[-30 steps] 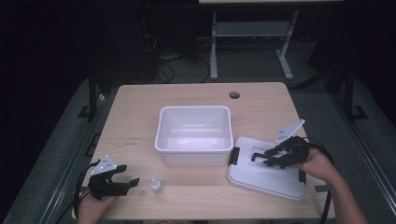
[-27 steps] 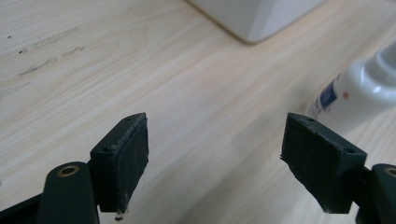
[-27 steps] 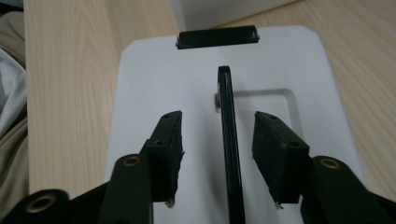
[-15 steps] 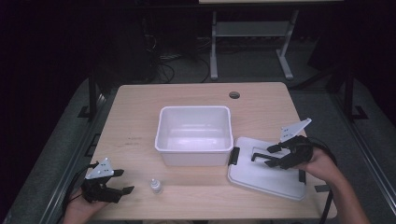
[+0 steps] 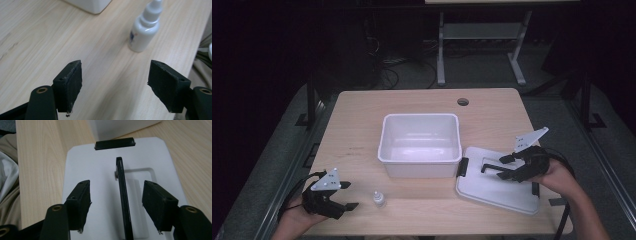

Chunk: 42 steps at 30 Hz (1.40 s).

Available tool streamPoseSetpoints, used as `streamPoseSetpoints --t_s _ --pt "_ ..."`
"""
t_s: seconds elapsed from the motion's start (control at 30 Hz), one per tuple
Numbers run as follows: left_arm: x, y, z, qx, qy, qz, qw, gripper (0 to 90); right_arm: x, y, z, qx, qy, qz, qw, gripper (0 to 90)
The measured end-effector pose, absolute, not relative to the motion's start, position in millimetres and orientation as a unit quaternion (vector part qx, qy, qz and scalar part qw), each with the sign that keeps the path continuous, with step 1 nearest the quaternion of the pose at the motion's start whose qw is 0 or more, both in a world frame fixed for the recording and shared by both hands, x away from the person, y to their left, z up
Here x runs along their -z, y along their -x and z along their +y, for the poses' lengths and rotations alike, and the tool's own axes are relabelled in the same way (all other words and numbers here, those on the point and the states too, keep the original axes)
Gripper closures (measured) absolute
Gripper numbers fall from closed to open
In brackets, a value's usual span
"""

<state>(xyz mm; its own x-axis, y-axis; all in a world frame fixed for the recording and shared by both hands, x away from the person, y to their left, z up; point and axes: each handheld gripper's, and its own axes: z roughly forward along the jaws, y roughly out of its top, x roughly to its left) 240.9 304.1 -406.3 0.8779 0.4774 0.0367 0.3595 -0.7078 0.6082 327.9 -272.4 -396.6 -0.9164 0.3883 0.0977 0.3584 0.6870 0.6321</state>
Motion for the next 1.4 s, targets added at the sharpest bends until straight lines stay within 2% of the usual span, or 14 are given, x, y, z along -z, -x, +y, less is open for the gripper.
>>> streamPoseSetpoints --t_s 0.53,0.6,1.4 --pt "383 -246 260 -0.072 -0.951 0.158 0.254 27.6 393 -326 -277 -0.343 -0.203 0.917 0.027 36.3" --pt "383 -248 255 -0.065 -0.955 0.151 0.248 29.7 393 -326 -277 -0.342 -0.203 0.917 0.029 36.0" --pt "391 -265 212 -0.036 -0.975 0.13 0.177 35.4 396 -322 -281 -0.34 -0.193 0.92 0.037 34.7"
